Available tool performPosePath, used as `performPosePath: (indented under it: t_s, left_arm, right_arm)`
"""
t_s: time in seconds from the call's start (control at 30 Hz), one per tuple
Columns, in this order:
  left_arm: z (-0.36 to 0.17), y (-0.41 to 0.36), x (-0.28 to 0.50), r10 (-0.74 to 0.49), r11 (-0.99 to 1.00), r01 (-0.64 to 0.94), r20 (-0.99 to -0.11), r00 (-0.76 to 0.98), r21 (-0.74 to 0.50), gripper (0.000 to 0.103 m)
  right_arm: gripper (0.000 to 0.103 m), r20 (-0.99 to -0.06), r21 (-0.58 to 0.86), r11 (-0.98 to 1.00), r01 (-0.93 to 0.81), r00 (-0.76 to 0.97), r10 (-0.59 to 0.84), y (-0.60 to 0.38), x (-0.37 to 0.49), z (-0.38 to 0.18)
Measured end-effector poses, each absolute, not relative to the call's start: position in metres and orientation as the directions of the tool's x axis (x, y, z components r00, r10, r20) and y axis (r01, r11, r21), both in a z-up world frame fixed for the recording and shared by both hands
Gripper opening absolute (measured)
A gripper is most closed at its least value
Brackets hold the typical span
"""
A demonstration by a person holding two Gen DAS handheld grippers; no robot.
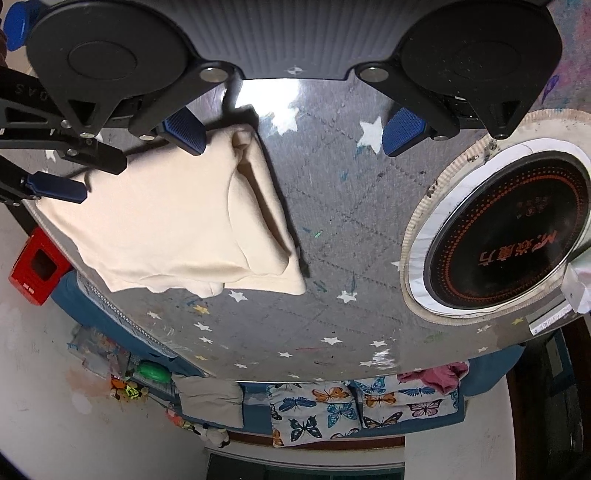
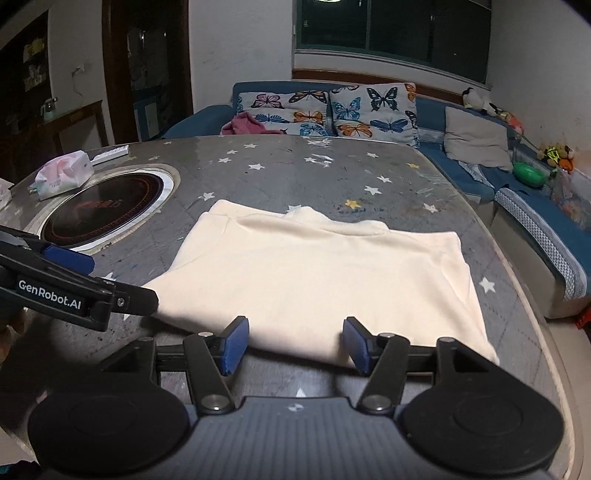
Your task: Fold clothes
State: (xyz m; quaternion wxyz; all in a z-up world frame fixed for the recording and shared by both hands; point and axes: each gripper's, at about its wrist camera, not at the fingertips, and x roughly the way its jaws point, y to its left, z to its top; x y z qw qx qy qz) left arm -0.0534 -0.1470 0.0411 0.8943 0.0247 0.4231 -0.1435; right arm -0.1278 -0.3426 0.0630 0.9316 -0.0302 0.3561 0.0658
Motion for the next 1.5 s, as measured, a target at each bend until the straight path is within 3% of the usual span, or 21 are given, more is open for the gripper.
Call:
performPosePath:
  t_s: [0.13,0.43,1.5]
  left_arm:
    - [0.041,-0.149,-0.060,-0.229,0.957,0.284,-0.760,0.609,-0.060,0.103]
    - [0.044,-0.149,-0.073,-0.210,0.959,0.280,-0.749,0.628,-0.035,0.103]
    - [0.044,-0.149,-0.123,-0.216,0.954,0.300,-0.722,0.658,-0.012,0.103]
  right_arm:
    - [0.069,-0.660,-0.011,0.993,-0.119,0.746,0.082,-0.342,-0.137,0.061]
    - [0.078,-0.645,-0.011,0.996,-0.093,0.762,0.064,-0.336,-0.156,0.061]
    - [0.097,-0.593,-0.045,0.998,-0.047,0.805,0.011,-0.328,-0.200,0.068]
